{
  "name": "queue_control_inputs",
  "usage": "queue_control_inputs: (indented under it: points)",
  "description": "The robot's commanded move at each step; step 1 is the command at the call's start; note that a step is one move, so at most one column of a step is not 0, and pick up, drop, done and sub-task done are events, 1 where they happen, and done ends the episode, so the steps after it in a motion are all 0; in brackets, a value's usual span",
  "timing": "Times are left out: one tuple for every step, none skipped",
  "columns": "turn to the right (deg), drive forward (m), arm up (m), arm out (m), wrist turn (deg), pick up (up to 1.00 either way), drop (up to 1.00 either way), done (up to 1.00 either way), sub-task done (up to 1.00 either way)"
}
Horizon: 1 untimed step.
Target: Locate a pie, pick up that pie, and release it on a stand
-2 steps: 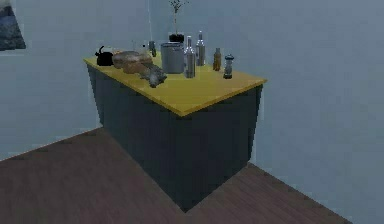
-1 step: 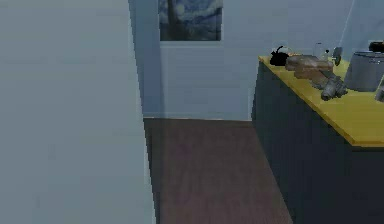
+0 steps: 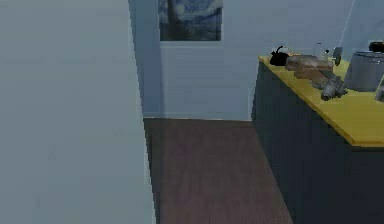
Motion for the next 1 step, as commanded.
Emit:
queue_control_inputs:
  points:
    - [45.0, 0.00, 0.00, 0.00, 0.0, 0.00, 0.00, 0.00, 0.00]
